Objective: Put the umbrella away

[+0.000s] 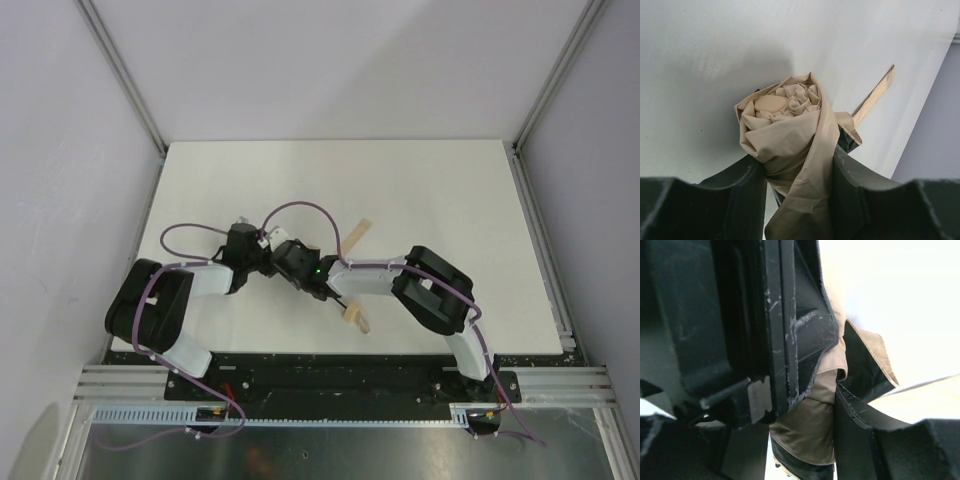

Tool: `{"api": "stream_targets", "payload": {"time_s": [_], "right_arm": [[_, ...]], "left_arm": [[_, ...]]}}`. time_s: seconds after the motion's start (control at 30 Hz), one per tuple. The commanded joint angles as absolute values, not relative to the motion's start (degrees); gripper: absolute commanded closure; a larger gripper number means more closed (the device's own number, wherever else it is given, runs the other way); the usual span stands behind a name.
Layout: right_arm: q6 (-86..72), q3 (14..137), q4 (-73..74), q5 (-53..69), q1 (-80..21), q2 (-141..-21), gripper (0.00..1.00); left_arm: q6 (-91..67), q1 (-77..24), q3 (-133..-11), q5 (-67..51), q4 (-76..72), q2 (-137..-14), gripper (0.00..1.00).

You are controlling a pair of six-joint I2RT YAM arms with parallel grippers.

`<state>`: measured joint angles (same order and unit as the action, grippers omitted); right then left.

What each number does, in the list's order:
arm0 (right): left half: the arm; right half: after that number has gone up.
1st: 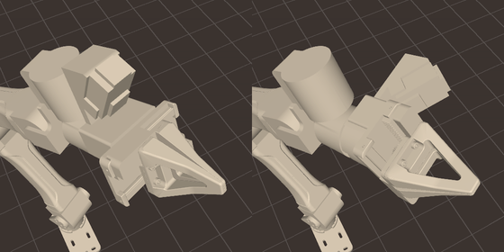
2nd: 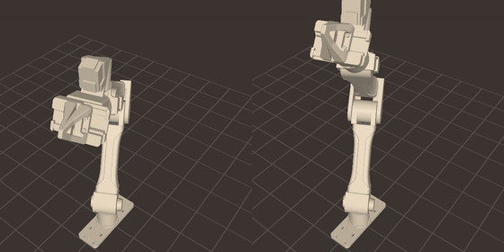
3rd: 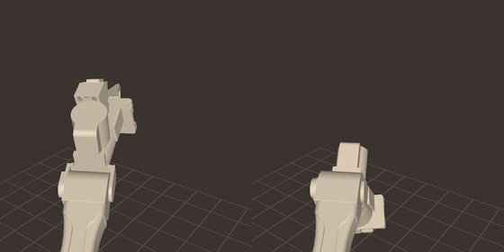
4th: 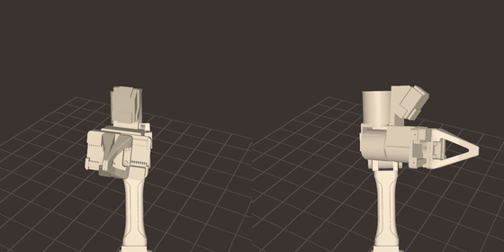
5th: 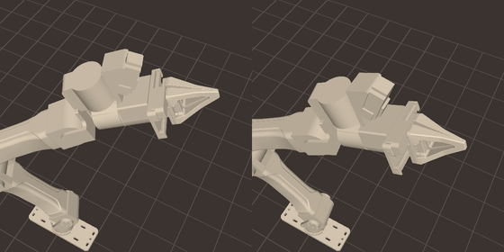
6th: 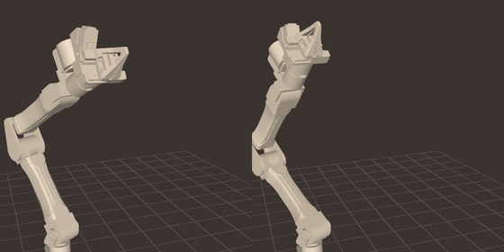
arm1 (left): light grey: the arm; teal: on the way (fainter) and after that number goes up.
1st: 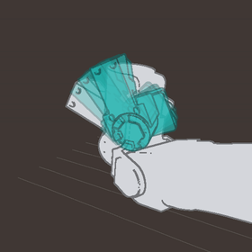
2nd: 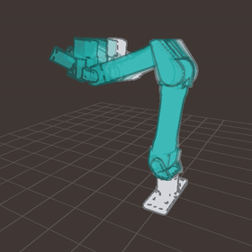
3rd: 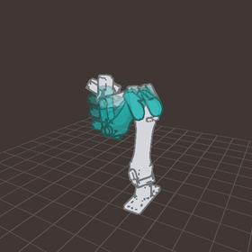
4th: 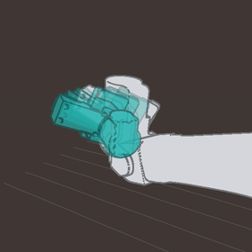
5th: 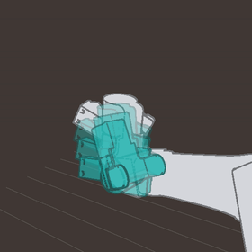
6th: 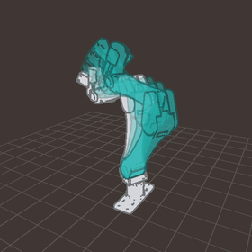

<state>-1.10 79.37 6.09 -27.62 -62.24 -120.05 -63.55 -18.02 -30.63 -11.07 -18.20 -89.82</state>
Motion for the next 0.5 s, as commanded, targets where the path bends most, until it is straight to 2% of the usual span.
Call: {"api": "stream_targets", "payload": {"time_s": [0.0,0.07,0.13,0.3,0.47], "right_arm": [[-4.95,76.39,6.4,-10.29,-54.59,-121.73,0.99],[-6.71,75.06,4.85,0.68,-51.48,-121.11,1.0],[-8.47,73.87,3.06,10.89,-48.38,-121.09,1.0],[-14.08,72.54,-2.23,31.43,-41.98,-122.93,1.0],[-21.52,71.93,-8.05,42.73,-38.01,-126.23,1.0]], "left_arm": [[-56.8,-19.22,-27.35,-10.63,-2.55,-91.09,0.56],[-56.72,-19.24,-27.53,-10.83,-2.4,-91.13,0.44],[-56.65,-19.4,-27.63,-11.08,-2.31,-91.32,0.39],[-56.9,-20.12,-27.96,-11.81,-2.29,-92.38,0.35],[-57.27,-21.97,-29.06,-11.95,-2.29,-93.43,0.36]]}}
